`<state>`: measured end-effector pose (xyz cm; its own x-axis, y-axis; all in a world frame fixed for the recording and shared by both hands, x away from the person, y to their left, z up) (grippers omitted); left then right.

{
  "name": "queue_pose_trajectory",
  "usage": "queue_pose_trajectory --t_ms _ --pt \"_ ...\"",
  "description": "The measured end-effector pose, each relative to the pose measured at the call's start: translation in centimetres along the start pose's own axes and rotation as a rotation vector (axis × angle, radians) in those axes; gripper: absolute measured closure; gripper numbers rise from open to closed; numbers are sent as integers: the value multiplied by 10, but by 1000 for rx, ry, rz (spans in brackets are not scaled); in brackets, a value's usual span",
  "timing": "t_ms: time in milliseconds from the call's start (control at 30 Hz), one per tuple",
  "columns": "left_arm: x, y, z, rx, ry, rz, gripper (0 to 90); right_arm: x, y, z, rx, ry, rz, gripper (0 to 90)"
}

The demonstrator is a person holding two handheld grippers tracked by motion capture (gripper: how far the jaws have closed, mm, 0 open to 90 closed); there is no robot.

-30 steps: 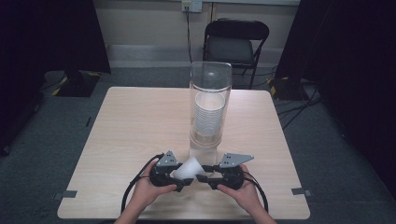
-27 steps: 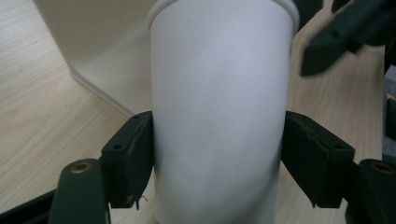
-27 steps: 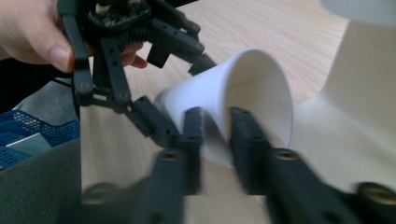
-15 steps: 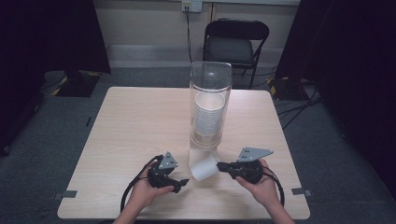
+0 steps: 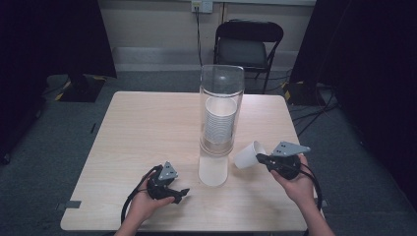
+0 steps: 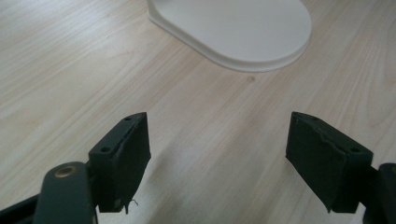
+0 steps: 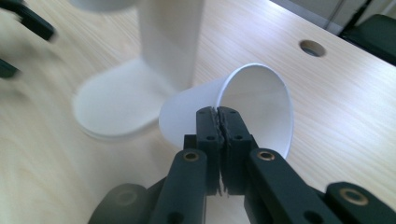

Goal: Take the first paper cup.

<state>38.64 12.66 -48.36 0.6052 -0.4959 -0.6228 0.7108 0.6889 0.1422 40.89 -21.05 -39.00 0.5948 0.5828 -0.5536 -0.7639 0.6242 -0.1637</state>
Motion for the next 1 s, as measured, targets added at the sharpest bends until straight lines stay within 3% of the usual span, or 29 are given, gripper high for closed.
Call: queue_pose_trajectory --t_ms 133,333,633,800,900,1000 --pt "1 3 -7 -3 9 10 216 8 -3 -1 -28 34 -25 879" --pt "2 4 -11 -7 13 11 217 20 1 3 -34 55 -17 872" --pt "4 1 -13 -7 17 5 217 24 1 6 -73 80 -30 880" --pt "6 2 -13 -9 15 8 216 10 -13 4 -67 76 -98 881" --pt "6 2 -13 -9 14 11 216 7 -20 2 -114 110 -149 881" --pt "6 2 -13 3 13 11 216 13 -20 1 -152 151 -155 879"
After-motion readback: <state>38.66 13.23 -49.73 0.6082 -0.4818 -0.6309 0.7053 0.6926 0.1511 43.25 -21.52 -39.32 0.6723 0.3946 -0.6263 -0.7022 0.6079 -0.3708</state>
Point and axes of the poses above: each handheld gripper's, and its own axes: x roughly forward along the jaws, z roughly out of its top, y roughly to its left, the point moved 5 cm from there along x, roughly forward along the jaws, and after that the axes turned 7 degrees about z, right-handed, at the moved point
